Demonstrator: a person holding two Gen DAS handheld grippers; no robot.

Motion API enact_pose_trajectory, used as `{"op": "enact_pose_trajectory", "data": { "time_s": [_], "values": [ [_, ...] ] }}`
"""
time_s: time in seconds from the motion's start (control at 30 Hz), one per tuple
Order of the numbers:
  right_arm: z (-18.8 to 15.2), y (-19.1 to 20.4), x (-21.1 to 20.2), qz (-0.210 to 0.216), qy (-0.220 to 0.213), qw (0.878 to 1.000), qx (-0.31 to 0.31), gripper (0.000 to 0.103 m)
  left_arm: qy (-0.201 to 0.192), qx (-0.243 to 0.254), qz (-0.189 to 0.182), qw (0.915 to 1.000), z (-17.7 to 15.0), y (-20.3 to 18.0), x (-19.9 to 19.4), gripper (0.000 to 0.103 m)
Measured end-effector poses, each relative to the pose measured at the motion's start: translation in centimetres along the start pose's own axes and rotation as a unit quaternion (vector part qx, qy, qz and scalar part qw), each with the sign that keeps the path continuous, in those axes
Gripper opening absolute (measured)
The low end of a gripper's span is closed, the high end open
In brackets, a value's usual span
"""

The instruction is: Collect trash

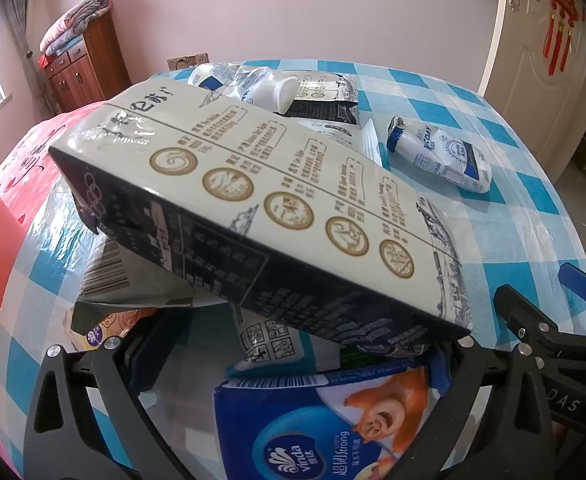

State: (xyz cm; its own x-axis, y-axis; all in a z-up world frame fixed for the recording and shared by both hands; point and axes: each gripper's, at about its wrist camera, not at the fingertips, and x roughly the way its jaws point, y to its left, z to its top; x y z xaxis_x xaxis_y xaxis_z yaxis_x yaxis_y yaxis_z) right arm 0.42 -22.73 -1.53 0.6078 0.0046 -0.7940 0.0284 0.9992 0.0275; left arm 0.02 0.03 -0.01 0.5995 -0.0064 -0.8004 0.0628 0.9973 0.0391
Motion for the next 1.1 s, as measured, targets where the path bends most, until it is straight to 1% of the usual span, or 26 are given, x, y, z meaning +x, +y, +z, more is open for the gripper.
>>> {"op": "enact_pose_trajectory", "data": {
  "time_s": [0.07,0.23,0.27,0.37,0.4,0.47,0.5,0.67,0.87,1.1],
  "values": [
    [0.0,0.0,0.0,0.004,-0.001,1.0,0.003,0.099,-0.003,0.002,0.002,1.0,0.0,0.0,0.0,0.099],
    [-0.5,0.1,-0.4,-0.001,-0.001,1.0,0.007,0.099,0.002,0.006,0.003,1.0,0.0,-0.1,0.0,0.099],
    [-0.3,0.0,-0.4,0.003,0.005,1.0,0.011,0.099,0.002,0.007,0.003,1.0,0.0,-0.1,0.0,0.099],
    [-0.6,-0.1,-0.8,0.006,0.004,1.0,0.007,0.099,-0.004,0.011,0.004,0.9999,-0.3,-0.4,-0.5,0.099],
    [-1.4,0.1,-1.1,0.009,0.004,1.0,0.004,0.099,-0.015,0.018,0.009,0.9997,-0.5,-0.6,-1.0,0.099],
    [-2.0,0.2,-1.6,0.011,0.007,1.0,-0.001,0.099,-0.031,0.028,0.017,0.999,-1.1,-0.8,-2.1,0.099],
    [-2.2,0.3,-1.7,0.013,0.009,1.0,-0.002,0.099,-0.047,0.037,0.022,0.998,-1.4,-1.0,-3.0,0.099],
    [-3.5,0.8,-3.2,0.016,0.007,1.0,0.0,0.099,-0.08,0.04,0.009,0.996,-1.6,0.2,-5.7,0.099],
    [-4.1,1.9,-7.0,0.002,-0.039,0.999,-0.022,0.099,-0.124,0.048,0.006,0.9912,-2.1,1.0,-9.1,0.099],
    [-3.9,3.1,-12.0,0.006,-0.099,0.995,-0.031,0.099,-0.171,0.026,0.011,0.9848,-2.7,3.4,-13.5,0.099]
  ]
}}
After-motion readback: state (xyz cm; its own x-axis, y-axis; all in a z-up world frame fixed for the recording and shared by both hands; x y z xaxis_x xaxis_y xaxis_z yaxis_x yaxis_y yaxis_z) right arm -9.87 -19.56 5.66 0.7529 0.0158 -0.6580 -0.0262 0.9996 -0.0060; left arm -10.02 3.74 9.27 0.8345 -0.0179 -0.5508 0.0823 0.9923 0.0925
